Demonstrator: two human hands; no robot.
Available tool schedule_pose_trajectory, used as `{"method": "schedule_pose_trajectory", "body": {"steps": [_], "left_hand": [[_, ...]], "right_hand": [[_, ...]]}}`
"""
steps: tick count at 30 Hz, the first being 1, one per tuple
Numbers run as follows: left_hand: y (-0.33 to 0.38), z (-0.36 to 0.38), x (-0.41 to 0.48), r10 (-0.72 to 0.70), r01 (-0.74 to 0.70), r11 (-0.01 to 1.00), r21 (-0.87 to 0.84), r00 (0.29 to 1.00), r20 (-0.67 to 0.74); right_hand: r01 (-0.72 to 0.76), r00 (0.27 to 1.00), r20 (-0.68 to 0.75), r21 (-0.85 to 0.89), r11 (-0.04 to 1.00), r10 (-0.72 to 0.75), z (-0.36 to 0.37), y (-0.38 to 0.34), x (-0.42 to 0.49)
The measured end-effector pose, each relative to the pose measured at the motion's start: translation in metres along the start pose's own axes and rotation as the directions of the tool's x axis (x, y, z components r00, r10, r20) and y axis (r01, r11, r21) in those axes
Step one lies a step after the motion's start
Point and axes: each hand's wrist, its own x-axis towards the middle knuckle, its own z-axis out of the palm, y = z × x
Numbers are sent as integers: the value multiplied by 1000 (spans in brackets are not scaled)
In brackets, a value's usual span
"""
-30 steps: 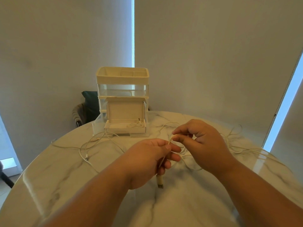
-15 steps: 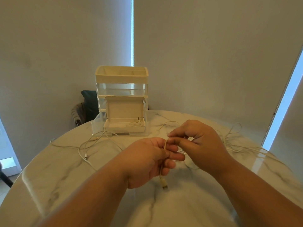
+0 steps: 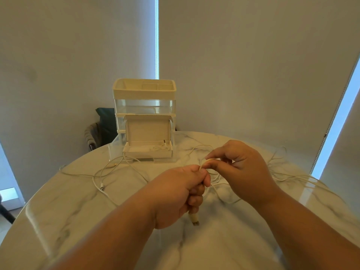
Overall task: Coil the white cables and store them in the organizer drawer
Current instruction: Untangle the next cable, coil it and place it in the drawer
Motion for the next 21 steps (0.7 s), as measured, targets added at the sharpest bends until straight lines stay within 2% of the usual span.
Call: {"method": "schedule_pose_trajectory", "body": {"steps": [2, 6, 9, 13, 17, 21], "left_hand": [[1, 1, -1, -7, 7, 1000, 6, 1000, -13], [3, 1, -2, -36, 33, 995, -92, 999, -30], [4, -1, -3, 6, -7, 999, -37, 1000, -11], [8, -1, -6, 22, -22, 999, 23, 1000, -6], [12, -3, -10, -16, 16, 999, 38, 1000, 4], [12, -6, -12, -90, 89, 990, 112, 996, 6]], "right_hand": [[-4, 1000, 3, -2, 1000, 4, 0, 1, 0], [-26, 1000, 4, -26, 999, 26, 0, 4, 0], [-22, 999, 32, -13, 1000, 22, 1, 5, -1], [-80, 997, 6, 88, 993, 80, 6, 7, -3], [-168, 986, 11, 129, 977, 168, 9, 12, -4], [-153, 988, 9, 54, 987, 153, 10, 13, -4]]}}
